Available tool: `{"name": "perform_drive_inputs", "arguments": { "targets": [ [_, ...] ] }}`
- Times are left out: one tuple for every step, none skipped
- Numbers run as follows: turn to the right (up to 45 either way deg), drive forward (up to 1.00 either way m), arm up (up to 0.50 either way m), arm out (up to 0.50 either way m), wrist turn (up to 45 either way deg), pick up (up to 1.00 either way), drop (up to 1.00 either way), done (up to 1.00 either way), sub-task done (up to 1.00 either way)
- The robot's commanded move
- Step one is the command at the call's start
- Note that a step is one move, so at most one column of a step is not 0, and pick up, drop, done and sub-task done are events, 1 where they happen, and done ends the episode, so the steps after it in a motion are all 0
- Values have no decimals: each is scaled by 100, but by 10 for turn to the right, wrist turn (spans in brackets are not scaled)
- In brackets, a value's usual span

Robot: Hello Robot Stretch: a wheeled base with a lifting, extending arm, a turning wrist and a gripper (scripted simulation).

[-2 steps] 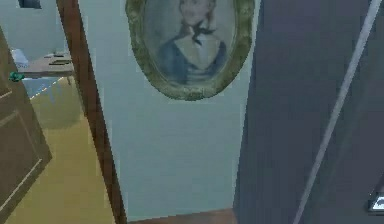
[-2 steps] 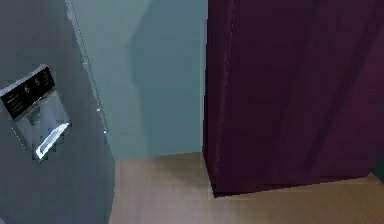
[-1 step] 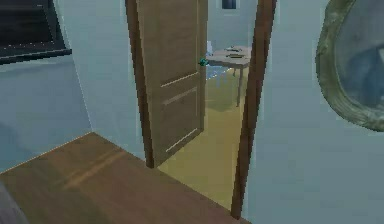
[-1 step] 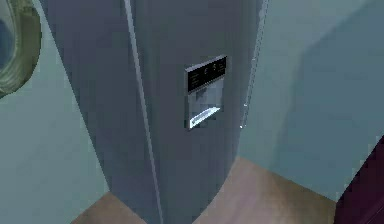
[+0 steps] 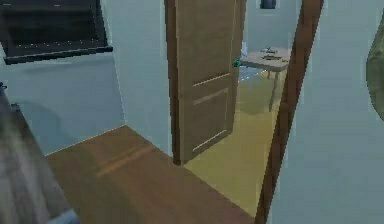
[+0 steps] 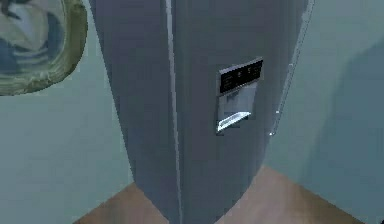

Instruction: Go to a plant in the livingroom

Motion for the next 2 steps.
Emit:
{"name": "perform_drive_inputs", "arguments": {
  "targets": [
    [0,100,0,0,0,0,0,0,0],
    [0,40,0,0,0,0,0,0,0]
  ]
}}
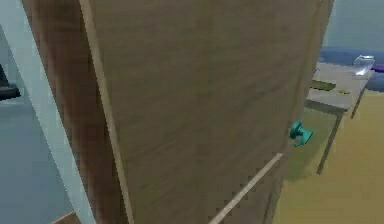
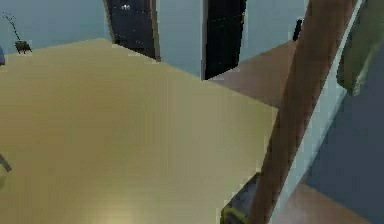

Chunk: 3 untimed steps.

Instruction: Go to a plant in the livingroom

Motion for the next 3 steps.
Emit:
{"name": "perform_drive_inputs", "arguments": {
  "targets": [
    [450,0,0,0,0,0,0,0,0],
    [150,0,0,0,0,0,0,0,0],
    [30,0,0,0,0,0,0,0,0]
  ]
}}
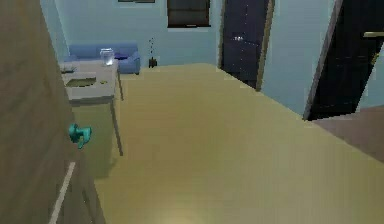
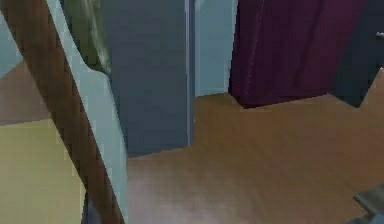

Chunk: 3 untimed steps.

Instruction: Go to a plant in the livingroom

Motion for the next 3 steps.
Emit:
{"name": "perform_drive_inputs", "arguments": {
  "targets": [
    [450,0,0,0,0,0,0,0,0],
    [300,0,0,0,0,0,0,0,0],
    [0,5,0,0,0,0,0,0,0]
  ]
}}
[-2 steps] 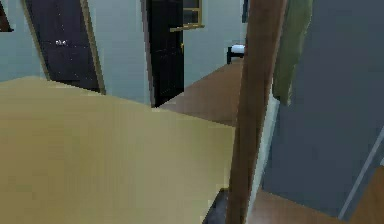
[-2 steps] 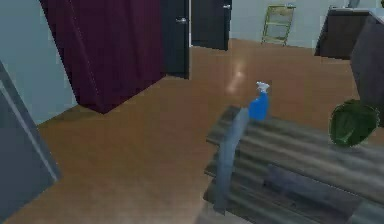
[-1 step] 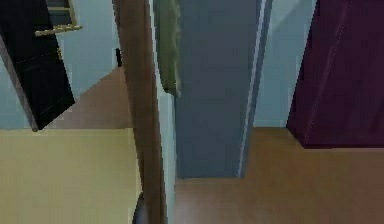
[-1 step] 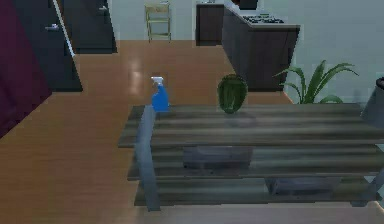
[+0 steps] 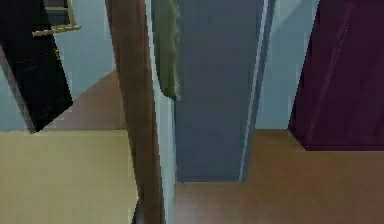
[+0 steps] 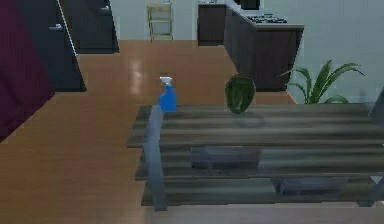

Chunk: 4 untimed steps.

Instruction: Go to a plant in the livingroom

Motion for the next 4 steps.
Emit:
{"name": "perform_drive_inputs", "arguments": {
  "targets": [
    [-450,0,0,0,0,0,0,0,0],
    [-300,0,0,0,0,0,0,0,0],
    [0,45,0,0,0,0,0,0,0],
    [0,45,0,0,0,0,0,0,0]
  ]
}}
